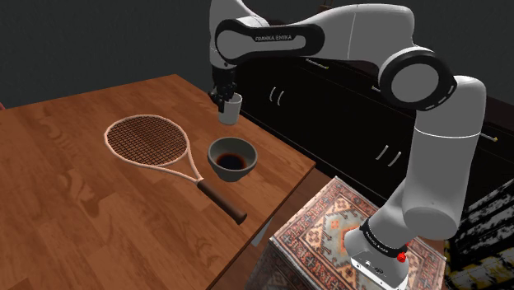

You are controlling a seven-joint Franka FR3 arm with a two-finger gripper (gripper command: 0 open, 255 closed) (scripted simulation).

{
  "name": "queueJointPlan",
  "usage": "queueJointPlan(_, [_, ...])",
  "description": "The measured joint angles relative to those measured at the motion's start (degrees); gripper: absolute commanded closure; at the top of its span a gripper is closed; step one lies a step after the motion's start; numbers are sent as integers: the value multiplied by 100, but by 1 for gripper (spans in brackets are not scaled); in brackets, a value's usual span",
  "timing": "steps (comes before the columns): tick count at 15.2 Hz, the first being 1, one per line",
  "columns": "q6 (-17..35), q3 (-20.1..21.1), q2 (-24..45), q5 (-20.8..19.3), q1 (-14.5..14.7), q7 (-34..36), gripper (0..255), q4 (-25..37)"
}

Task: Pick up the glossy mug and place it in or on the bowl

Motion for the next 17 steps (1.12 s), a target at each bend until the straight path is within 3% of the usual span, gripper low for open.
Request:
queueJointPlan(15, [-1176,12,69,10,71,-73,255,1249])
queueJointPlan(17, [-1115,52,-182,39,114,32,255,933])
